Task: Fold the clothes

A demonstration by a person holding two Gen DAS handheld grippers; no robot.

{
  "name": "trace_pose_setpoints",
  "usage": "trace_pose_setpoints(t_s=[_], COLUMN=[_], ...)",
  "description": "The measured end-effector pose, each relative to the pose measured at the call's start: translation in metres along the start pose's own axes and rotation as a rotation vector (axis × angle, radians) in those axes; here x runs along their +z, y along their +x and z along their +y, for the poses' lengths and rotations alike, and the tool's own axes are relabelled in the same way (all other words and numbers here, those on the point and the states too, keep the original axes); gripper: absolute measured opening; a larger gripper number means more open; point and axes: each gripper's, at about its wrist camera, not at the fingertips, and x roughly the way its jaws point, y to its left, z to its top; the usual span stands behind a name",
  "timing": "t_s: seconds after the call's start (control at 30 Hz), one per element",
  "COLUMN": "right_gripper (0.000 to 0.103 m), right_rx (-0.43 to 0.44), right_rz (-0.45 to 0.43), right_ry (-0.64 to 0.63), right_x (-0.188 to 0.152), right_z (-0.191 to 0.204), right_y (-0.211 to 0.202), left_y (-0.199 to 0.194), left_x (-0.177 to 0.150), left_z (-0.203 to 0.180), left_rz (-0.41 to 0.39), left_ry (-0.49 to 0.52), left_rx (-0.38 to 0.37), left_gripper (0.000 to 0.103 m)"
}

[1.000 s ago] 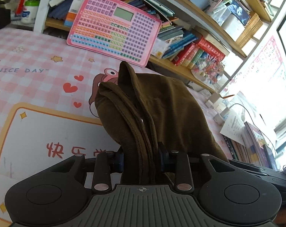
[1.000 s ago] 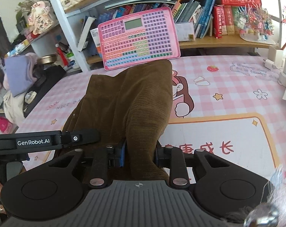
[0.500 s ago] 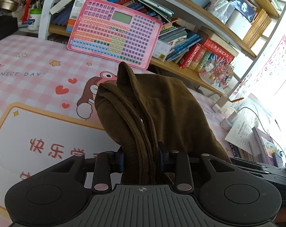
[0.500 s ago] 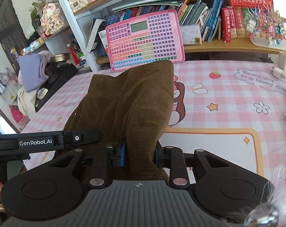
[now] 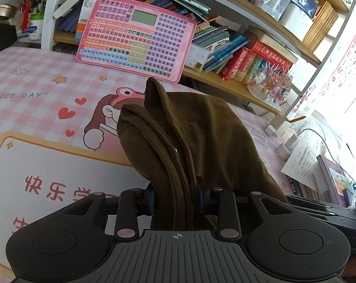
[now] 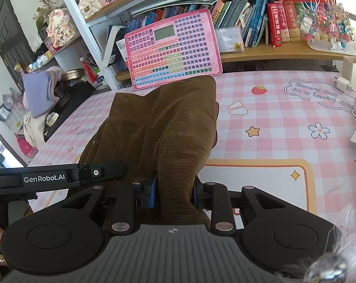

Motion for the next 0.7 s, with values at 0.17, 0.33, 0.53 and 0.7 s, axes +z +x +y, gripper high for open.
trace_pose_setpoints(t_s=[0.17,0.33,0.53,0.7], right_gripper=[0.025,0.025,0.025,0.025], right_rx=[-0.017,-0.033,-0.049,-0.068], right_rz=[-0.004,-0.015,-0.024,-0.046], right_ry=[0.013,0.028,0.04,0.052], right_x=[0.005,0.016,0.043,0.077], right_z=[0.009,0.021,0.036,0.041], right_y=[0.014,0.034,0.073,0.109], left_y=[0.006,0.015,0.035,0.062], left_x=[0.012,0.034,0.076,0.115], left_z=[0.014,0.034,0.067,0.092], left_rz=[0.011,0.028,0.04,0.034], left_ry=[0.01,0.03,0.041,0.042], left_rx=[-0.018,-0.037,-0.054,-0.083], left_gripper=[0.03,0.03,0.031,0.031])
